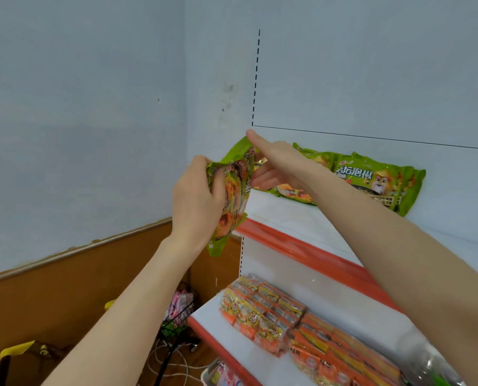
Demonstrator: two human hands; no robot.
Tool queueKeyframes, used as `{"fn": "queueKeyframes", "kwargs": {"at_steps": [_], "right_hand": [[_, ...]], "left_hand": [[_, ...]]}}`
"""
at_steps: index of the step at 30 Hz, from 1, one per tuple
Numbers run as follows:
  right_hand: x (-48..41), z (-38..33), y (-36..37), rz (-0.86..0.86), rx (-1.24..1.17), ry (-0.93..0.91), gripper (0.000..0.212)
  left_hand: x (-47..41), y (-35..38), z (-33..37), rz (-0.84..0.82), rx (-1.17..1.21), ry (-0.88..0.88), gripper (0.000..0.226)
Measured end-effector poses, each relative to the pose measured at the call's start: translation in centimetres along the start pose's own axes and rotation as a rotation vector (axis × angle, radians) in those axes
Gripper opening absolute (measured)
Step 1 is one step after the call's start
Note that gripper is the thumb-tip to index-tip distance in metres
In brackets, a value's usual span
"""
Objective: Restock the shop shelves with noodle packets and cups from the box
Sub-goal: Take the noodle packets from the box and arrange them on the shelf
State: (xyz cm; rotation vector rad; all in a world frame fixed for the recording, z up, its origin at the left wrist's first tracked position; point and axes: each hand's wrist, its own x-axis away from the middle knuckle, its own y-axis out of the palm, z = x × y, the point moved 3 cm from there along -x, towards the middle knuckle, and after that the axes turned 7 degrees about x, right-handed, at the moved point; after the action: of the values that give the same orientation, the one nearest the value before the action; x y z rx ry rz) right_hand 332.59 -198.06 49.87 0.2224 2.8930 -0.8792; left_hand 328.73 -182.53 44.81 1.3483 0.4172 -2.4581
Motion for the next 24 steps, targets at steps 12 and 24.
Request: {"fn": "queueKeyframes", "kwargs": {"at_steps": [12,24], "right_hand": [[-5.3,4.5,-0.7,-0.199,0.027,-0.134,0.024],[-12.1,4.6,-6.3,0.300,-0.041,-0.250,0.027]], "left_hand": [[-4.6,0.5,-6.1,0.320,0.387,-0.514,0.012],[-5.2,9.4,-12.0,-0.025,0.090,-0.451,0.044]]}}
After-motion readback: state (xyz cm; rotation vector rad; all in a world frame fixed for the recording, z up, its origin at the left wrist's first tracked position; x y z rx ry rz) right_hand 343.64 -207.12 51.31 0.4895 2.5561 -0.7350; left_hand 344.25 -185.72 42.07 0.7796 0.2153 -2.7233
